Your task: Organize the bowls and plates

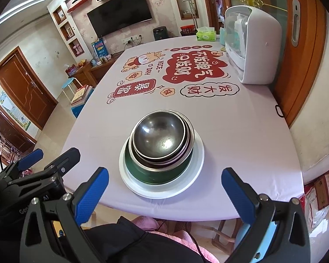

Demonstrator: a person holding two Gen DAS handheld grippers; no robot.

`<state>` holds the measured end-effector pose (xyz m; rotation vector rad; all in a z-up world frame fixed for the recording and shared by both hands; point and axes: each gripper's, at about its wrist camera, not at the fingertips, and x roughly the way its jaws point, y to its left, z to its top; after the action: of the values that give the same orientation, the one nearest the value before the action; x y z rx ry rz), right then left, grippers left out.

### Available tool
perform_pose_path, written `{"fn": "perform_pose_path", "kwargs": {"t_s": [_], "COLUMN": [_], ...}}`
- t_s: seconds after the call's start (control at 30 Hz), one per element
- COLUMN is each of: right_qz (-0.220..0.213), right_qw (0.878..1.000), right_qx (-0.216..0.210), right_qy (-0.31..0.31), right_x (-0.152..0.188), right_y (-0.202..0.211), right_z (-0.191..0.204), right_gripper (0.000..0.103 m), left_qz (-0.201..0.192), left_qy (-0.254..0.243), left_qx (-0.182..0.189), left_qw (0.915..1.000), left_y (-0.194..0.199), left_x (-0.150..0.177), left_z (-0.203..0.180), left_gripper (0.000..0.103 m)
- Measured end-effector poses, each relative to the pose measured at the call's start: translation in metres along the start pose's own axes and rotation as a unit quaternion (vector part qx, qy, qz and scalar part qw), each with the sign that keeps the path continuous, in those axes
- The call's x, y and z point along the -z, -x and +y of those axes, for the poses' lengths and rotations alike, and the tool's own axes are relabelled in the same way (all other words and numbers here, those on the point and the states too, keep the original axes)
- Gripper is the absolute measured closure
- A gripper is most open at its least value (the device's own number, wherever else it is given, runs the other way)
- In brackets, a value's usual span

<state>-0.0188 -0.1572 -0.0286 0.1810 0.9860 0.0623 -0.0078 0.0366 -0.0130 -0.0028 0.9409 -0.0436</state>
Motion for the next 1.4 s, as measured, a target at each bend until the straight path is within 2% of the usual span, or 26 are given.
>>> {"fn": "perform_pose_path", "kwargs": {"t_s": [0.57, 1.4], "right_qz": [0.002, 0.013], "right_qw": [1.0, 1.0], "right_qx": [0.004, 0.002], "right_qy": [-0.014, -0.014], "right_x": [0.001, -0.009], "right_y": [-0.005, -0.015], "right_z": [-0.011, -0.018], "right_gripper": [0.0, 0.0], "left_qz": [0.015, 0.024], "left_qy": [-0.021, -0.023], "left_qx": [0.009, 0.011], "left_qw": [0.9996, 0.9994], "left_y": [-0.01, -0.024], "left_x": [-0.007, -0.013], "left_z": [-0.013, -0.013], "left_gripper": [0.001, 0.001]}}
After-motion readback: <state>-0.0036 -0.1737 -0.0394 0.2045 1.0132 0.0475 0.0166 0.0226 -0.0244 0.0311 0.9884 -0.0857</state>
